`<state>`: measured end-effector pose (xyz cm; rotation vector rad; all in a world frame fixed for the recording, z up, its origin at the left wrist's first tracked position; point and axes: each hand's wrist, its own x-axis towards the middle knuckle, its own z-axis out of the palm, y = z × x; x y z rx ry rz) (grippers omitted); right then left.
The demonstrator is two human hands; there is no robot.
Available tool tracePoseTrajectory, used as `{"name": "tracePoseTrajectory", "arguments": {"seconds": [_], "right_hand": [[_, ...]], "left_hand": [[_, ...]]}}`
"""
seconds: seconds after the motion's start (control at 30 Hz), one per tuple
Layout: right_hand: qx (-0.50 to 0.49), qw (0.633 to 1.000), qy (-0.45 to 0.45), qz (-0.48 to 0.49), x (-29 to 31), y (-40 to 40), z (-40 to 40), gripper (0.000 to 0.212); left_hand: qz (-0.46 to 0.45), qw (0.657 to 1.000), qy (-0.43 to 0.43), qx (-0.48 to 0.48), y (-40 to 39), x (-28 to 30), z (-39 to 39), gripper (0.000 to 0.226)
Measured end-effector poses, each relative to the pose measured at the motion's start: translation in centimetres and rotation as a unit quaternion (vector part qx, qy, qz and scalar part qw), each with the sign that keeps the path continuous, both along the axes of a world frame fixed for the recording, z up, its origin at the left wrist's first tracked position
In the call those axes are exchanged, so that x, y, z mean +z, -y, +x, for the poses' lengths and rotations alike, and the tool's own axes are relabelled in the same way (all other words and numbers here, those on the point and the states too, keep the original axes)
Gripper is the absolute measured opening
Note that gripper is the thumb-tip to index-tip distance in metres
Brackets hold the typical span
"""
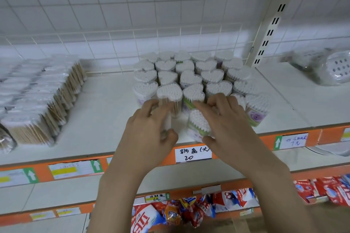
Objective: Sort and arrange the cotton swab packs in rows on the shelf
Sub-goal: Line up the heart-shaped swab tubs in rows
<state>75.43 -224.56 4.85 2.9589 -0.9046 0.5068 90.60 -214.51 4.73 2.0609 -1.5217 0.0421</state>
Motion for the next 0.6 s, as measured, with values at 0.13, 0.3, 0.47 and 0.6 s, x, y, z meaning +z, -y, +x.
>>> {"name": "tracePoseTrajectory", "arguments": {"seconds": [0.13,0.3,0.47,0.6], "right_hand": [[0.005,1.000,0.015,0.016,0.1,0.3,-0.6,0.055],[0.007,0.997,0.069,0.023,0.6,0.9,-1.6,0.045],[-0.002,0.986,0.151,0.065,2.0,1.0,-2.7,0.050],[-0.007,0.963,0.235,0.135,2.6,0.9,-3.2,0.054]], "left_hand": [[0.029,1.000,0.007,0.009,-0.7,0.1,0.0,0.048],[0.001,0.999,-0.010,0.049,-1.0,0.4,0.0,0.050],[-0.067,0.994,-0.059,0.057,-1.9,1.2,0.4,0.069],[-0.069,0.991,-0.097,0.058,-2.6,1.3,0.3,0.071]]}}
